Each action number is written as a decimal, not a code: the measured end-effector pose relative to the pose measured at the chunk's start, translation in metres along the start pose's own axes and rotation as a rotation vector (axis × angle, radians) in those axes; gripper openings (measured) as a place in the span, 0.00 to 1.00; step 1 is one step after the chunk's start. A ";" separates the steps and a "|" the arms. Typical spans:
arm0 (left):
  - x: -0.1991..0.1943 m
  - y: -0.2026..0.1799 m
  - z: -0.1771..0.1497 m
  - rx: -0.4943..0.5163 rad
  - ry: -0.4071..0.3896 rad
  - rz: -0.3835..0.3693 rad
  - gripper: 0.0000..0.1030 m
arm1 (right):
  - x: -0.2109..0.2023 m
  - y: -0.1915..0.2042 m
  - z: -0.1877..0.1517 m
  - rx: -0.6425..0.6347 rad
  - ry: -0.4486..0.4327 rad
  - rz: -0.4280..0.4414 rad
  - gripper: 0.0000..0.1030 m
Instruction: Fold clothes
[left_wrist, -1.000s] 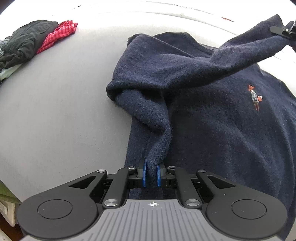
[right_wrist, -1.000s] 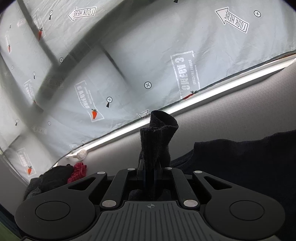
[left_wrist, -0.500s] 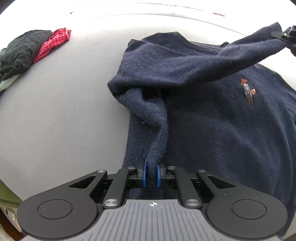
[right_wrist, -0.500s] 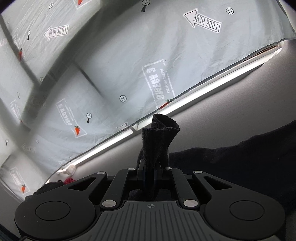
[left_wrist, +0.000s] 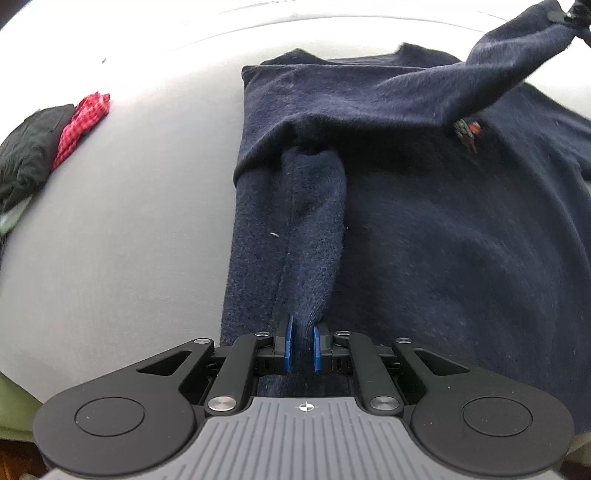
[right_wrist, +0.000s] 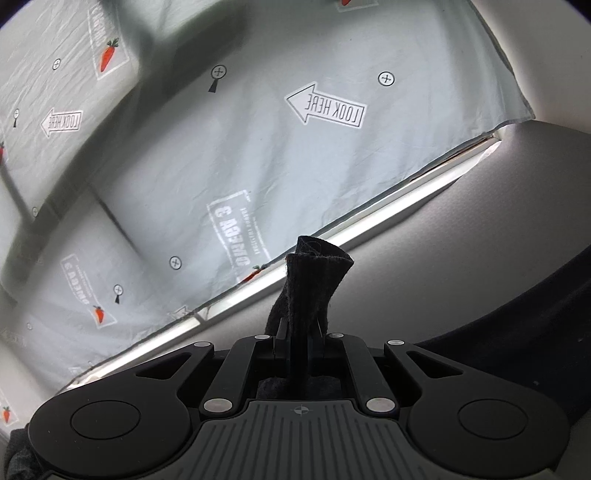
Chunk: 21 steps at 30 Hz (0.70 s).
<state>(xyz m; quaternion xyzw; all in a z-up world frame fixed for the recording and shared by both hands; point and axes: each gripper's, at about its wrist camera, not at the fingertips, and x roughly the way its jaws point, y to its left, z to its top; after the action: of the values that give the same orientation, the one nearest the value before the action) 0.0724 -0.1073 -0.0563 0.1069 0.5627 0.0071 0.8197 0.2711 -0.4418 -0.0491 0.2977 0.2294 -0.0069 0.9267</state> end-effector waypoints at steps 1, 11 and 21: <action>-0.001 -0.004 -0.001 0.019 -0.001 0.006 0.12 | 0.000 -0.005 0.002 0.004 -0.005 -0.007 0.11; -0.010 -0.021 -0.009 0.142 -0.008 -0.032 0.12 | 0.006 -0.044 0.016 0.014 -0.026 -0.070 0.10; -0.003 -0.021 -0.009 0.137 0.034 -0.117 0.12 | 0.017 -0.072 0.013 0.010 -0.005 -0.137 0.10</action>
<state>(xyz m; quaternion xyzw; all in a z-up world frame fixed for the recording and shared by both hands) 0.0604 -0.1271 -0.0609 0.1295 0.5810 -0.0774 0.7998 0.2814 -0.5060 -0.0863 0.2860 0.2469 -0.0723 0.9230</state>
